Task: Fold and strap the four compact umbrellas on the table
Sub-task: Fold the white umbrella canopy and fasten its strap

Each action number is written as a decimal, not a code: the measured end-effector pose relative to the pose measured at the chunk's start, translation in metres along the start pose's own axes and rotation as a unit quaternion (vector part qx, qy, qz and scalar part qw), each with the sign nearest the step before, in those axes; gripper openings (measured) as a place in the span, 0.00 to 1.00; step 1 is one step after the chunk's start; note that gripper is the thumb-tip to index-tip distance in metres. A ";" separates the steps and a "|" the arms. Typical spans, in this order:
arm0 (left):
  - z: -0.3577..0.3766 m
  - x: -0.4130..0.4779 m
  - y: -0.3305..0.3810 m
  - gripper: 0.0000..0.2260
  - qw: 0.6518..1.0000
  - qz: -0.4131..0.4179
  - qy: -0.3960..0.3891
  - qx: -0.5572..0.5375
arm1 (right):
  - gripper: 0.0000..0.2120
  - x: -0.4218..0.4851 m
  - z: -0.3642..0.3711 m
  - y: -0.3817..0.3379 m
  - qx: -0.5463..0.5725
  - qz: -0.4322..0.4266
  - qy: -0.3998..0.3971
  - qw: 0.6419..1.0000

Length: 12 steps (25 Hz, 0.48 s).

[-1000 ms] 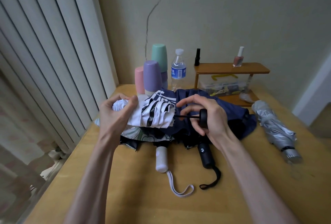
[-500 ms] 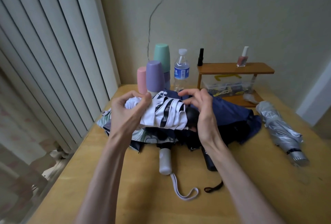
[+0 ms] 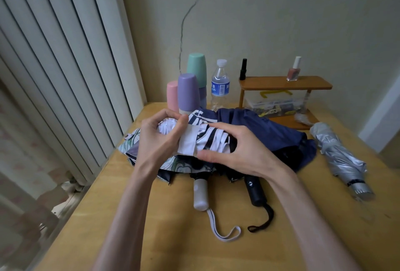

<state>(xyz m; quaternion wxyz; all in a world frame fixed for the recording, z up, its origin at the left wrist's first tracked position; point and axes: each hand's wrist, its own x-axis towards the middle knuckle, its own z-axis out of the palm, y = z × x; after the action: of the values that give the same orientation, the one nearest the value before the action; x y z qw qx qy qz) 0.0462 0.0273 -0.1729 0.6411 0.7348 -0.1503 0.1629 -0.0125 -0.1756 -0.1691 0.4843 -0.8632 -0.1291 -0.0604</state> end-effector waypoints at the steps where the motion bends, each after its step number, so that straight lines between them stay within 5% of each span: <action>1: 0.004 -0.001 0.003 0.10 1.000 0.019 -0.003 0.013 | 0.32 -0.001 0.000 -0.001 -0.032 0.001 -0.007 0.999; 5: 0.028 -0.006 0.008 0.07 0.996 0.078 0.020 0.049 | 0.38 -0.007 -0.008 -0.008 -0.161 -0.048 0.030 0.985; 8: 0.055 -0.007 0.015 0.11 0.999 0.030 0.041 -0.003 | 0.30 -0.018 -0.018 -0.001 -0.149 -0.023 0.074 0.986; 12: 0.118 -0.005 0.024 0.23 0.990 -0.014 -0.118 -0.078 | 0.25 -0.038 -0.053 0.033 -0.060 0.092 0.254 0.961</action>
<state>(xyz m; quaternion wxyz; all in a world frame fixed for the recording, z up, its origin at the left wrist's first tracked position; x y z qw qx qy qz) 0.0363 -0.0928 -0.1684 0.6762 0.6989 -0.2267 0.0538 -0.0386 -0.2439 -0.1773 0.4521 -0.8549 0.0818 -0.2410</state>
